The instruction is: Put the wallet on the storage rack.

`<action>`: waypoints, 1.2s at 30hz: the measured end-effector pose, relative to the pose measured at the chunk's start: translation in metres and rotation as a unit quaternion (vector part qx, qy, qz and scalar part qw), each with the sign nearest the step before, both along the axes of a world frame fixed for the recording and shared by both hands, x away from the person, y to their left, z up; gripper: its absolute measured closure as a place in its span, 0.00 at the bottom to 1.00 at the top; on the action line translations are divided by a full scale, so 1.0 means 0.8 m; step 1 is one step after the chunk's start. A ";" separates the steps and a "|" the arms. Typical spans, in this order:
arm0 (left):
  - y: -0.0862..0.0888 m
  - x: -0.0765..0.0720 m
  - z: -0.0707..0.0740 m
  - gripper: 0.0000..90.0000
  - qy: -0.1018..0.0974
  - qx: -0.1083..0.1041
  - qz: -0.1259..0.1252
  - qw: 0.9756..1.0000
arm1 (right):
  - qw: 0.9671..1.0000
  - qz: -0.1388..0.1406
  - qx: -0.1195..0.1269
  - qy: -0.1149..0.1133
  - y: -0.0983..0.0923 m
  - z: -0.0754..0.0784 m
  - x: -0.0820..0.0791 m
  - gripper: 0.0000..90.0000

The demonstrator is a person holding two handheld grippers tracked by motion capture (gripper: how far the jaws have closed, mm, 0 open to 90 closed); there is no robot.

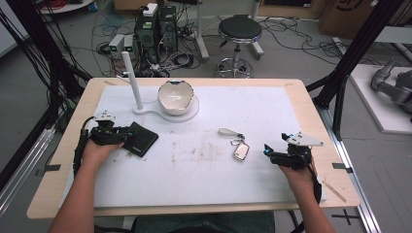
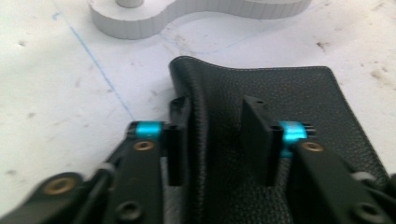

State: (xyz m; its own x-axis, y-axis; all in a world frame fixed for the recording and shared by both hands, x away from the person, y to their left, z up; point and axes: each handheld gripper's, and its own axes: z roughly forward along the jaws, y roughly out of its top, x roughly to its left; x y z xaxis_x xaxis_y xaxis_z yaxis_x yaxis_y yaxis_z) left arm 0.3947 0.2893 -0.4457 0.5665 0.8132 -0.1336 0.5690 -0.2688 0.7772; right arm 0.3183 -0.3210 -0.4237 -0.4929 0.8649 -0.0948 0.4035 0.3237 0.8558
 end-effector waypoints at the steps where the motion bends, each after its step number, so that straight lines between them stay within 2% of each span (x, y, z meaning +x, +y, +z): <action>1: 0.001 0.000 0.001 0.79 0.003 -0.001 0.001 1.000 | 1.000 0.000 0.000 0.000 0.000 0.000 0.000 0.22; 4: -0.002 -0.001 0.007 0.87 -0.004 0.021 -0.003 1.000 | 1.000 0.001 -0.001 0.000 0.000 0.000 0.000 0.22; 6: -0.005 -0.003 0.011 0.88 -0.011 0.032 -0.002 0.999 | 1.000 0.000 -0.001 0.000 0.000 0.000 0.000 0.22; 9: -0.006 -0.005 0.021 0.90 -0.019 0.032 -0.004 0.999 | 1.000 0.001 0.000 0.001 0.000 0.000 0.000 0.22; 12: -0.011 -0.010 0.035 0.90 -0.037 0.023 -0.009 0.999 | 1.000 0.002 -0.001 0.001 0.001 0.000 0.000 0.22; 19: -0.033 -0.021 0.069 0.91 -0.074 0.028 -0.035 0.996 | 1.000 0.006 -0.002 0.008 0.004 -0.002 0.002 0.22; 23: -0.043 -0.021 0.083 0.91 -0.083 0.020 -0.046 0.995 | 1.000 0.010 -0.002 0.009 0.006 -0.002 0.004 0.22; 28: -0.051 -0.018 0.102 0.91 -0.097 0.006 -0.056 0.994 | 1.000 0.018 -0.002 0.009 0.011 -0.002 0.006 0.22; 31: -0.057 -0.012 0.119 0.91 -0.107 -0.008 -0.063 0.992 | 1.000 0.021 -0.003 0.013 0.014 -0.002 0.008 0.22; 36: -0.072 0.004 0.154 0.91 -0.131 -0.005 -0.078 0.988 | 1.000 0.023 -0.005 0.010 0.017 -0.002 0.010 0.22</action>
